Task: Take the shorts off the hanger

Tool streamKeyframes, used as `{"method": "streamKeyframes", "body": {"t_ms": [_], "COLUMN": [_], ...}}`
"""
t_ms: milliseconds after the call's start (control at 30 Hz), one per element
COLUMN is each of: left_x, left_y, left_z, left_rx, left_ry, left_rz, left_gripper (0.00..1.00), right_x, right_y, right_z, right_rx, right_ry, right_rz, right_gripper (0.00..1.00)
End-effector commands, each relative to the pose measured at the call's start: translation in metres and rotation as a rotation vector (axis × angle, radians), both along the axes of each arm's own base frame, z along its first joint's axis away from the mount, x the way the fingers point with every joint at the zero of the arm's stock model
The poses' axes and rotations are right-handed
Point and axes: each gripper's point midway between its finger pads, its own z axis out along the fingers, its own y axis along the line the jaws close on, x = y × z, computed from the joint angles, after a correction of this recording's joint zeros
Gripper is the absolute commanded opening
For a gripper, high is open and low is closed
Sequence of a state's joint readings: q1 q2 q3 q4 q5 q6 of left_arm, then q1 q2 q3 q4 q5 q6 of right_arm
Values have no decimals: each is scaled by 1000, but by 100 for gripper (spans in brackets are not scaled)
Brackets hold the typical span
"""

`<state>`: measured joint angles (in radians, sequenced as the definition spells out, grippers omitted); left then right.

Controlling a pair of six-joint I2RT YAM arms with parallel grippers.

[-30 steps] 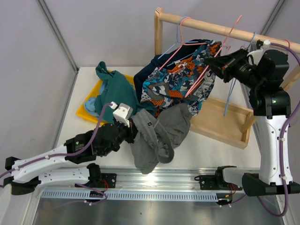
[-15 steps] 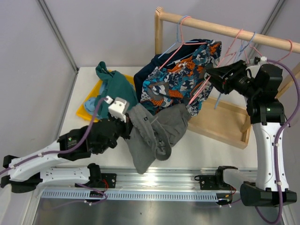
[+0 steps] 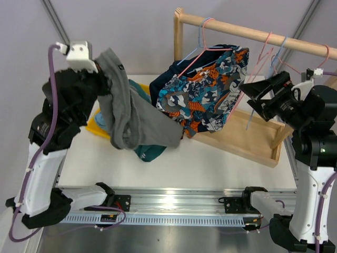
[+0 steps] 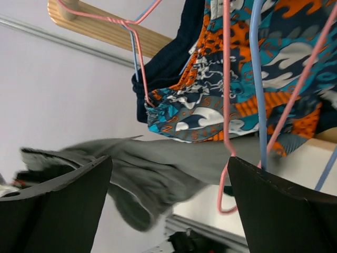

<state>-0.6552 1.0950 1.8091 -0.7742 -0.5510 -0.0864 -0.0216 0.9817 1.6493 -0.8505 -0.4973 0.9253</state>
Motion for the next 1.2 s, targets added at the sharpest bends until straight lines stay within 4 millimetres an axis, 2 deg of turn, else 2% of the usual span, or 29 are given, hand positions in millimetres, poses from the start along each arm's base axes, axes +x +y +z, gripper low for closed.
{"method": "streamKeyframes", "body": {"t_ms": [0,67,100,133,167,200,233,267,300,333,400,433,500,533,567,600,633,700,733,767,833,900,933,967,1000,1033,1067,1133,1167], "left_x": [18,47,48,59,83,85,97,99,131,130,153,174,191,212,221,240,247,265,270,273,273,263,261,253,249,246,242,230,218], "left_y": [10,16,24,32,31,38,51,56,57,70,69,67,64,64,65,70,73,75,73,72,72,74,75,76,78,81,82,78,77], "left_z": [41,35,53,53,40,59,59,75,56,80,74,67,57,35,24,-7,-22,-84,-103,-159,-187,-238,-245,-264,-268,-269,-265,-240,-214], "left_rx": [-5,4,-19,-30,-22,-43,-56,-76,-78,-116,-131,-131,-127,-119,-114,-101,-99,-87,-97,-87,-104,-102,-108,-114,-107,-118,-123,-142,-154], "left_ry": [-79,-45,-82,-74,-31,-73,-67,-105,-50,-112,-104,-102,-94,-56,-38,25,53,185,225,332,372,452,462,511,528,538,539,510,462], "left_rz": [-10,23,34,51,64,76,113,114,122,138,109,98,89,98,108,143,165,192,193,198,211,233,244,262,274,299,306,293,282], "left_gripper": [0,0,0,0,0,0,0,0,0,0,0,0,0,0,0,0,0,0,0,0,0,0,22,42,62,99,99,99,99], "right_x": [-19,-24,-28,-30,-31,-33,-34,-34,-36,-34,-34,-33,-33,-35,-36,-37,-39,-48,-53,-62,-72,-83,-89,-91,-89,-89,-87,-70,-63], "right_y": [-22,-32,-35,-38,-40,-41,-42,-42,-43,-43,-44,-45,-47,-49,-50,-50,-49,-46,-41,-38,-31,-25,-17,-9,-8,-2,0,5,6], "right_z": [-1,-7,-6,-9,-12,-17,-20,-23,-26,-33,-37,-41,-41,-37,-35,-28,-23,-7,6,20,44,68,83,91,97,106,110,117,119], "right_rx": [-191,-244,-277,-295,-307,-324,-332,-337,-342,-352,-359,-368,-378,-387,-389,-388,-385,-376,-366,-357,-339,-306,-288,-252,-229,-208,-187,-144,-133], "right_ry": [-39,-21,-39,-31,-28,-28,-25,-19,-19,-5,-5,0,-6,-25,-37,-69,-93,-163,-220,-276,-369,-444,-503,-521,-531,-570,-574,-566,-563], "right_rz": [-88,-126,-136,-149,-153,-153,-155,-154,-154,-151,-150,-153,-165,-177,-183,-189,-188,-183,-165,-161,-133,-116,-77,-36,-37,-4,11,41,51], "right_gripper": [99,99,100,99,99,99,99,99,100,99,100,99,100,99,99,99,100,99,99,100,100,99,99,99,99,99,99,99,98]}}
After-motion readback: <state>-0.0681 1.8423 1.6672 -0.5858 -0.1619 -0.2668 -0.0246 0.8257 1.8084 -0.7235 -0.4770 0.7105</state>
